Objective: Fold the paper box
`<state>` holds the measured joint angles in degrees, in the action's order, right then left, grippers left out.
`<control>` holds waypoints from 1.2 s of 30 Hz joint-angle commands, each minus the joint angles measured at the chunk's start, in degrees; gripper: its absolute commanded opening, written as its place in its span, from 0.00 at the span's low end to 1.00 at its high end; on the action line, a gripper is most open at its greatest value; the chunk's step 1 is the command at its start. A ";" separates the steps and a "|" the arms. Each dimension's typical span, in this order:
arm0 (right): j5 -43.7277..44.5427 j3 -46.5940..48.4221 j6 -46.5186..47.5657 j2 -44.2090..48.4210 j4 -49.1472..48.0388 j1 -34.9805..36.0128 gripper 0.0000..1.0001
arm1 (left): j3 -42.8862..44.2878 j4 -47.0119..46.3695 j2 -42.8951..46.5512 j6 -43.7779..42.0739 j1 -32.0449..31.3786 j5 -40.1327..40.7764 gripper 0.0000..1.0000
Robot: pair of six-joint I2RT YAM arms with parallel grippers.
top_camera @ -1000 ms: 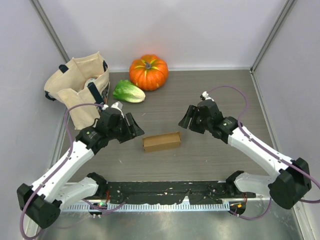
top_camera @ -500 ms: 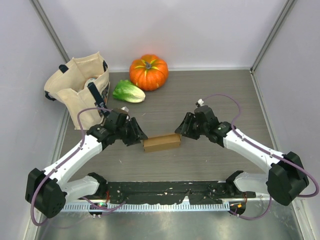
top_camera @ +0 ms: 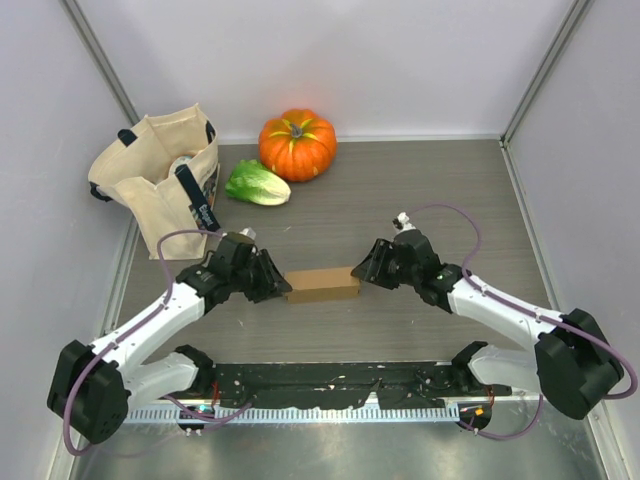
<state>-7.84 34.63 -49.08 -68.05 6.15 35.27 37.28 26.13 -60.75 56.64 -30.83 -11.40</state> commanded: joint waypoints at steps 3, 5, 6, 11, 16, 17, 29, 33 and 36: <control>1.07 -4.31 10.31 4.49 -4.31 1.03 0.52 | -1.86 -0.91 3.96 -4.08 0.24 1.11 0.54; 0.89 -3.52 12.50 6.43 -3.61 0.86 0.59 | -0.90 -0.38 5.20 -5.92 0.24 1.64 0.62; 0.20 -3.08 13.21 7.57 -3.34 0.68 0.60 | -0.46 -0.20 6.34 -6.63 0.33 1.73 0.65; -4.81 -0.44 16.47 6.97 -2.99 -2.39 0.60 | 2.09 -1.16 6.79 -10.05 1.91 -0.46 0.75; -12.71 -2.46 17.35 3.11 -10.36 -3.54 0.52 | 1.05 -6.26 2.05 -10.85 2.70 -4.41 0.66; -13.34 -2.99 17.18 1.71 -10.98 -3.54 0.50 | 0.17 -7.66 -0.13 -10.85 2.79 -5.47 0.58; -11.16 -11.70 12.25 15.56 0.59 -3.54 0.48 | -7.23 1.44 12.66 -7.69 2.79 -6.62 0.55; -7.21 -6.96 12.78 24.97 12.10 -3.54 0.65 | 0.41 9.19 19.17 -7.95 2.97 -4.95 0.79; -2.74 0.59 14.27 27.71 22.03 -3.54 0.66 | 9.81 15.34 19.62 -10.49 3.05 -3.64 0.81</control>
<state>-17.26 25.61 -36.49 -43.59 15.46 31.75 35.81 33.54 -42.54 48.95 -28.23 -16.49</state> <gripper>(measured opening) 0.654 0.801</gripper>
